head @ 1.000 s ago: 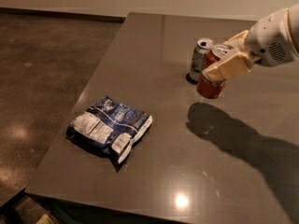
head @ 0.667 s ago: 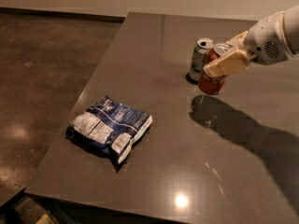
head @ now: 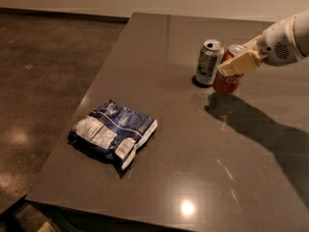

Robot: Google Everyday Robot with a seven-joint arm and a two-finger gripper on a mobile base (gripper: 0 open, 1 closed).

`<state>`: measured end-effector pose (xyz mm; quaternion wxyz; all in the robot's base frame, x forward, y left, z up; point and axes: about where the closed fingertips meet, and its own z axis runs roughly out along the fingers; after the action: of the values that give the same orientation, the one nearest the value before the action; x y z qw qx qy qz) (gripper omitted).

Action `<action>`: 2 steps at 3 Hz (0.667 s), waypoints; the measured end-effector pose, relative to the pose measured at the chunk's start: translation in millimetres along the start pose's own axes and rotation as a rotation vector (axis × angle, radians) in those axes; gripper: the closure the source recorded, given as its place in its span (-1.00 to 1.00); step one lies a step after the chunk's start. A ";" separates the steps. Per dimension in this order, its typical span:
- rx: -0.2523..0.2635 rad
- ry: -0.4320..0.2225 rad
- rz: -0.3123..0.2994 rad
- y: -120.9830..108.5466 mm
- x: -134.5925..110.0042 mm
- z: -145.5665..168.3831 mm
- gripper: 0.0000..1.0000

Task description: Move coke can near 7up can

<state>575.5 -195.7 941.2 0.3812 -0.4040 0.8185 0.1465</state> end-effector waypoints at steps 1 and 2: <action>0.029 0.016 0.021 -9.8 8.8 5.3 0.19; 0.041 0.026 0.022 -15.3 15.9 14.3 -0.27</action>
Offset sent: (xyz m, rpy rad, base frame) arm 0.0213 -0.0177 -0.0357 -0.0391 0.0058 -0.0655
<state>588.5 -206.3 920.9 0.3772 -0.3888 0.8307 0.1285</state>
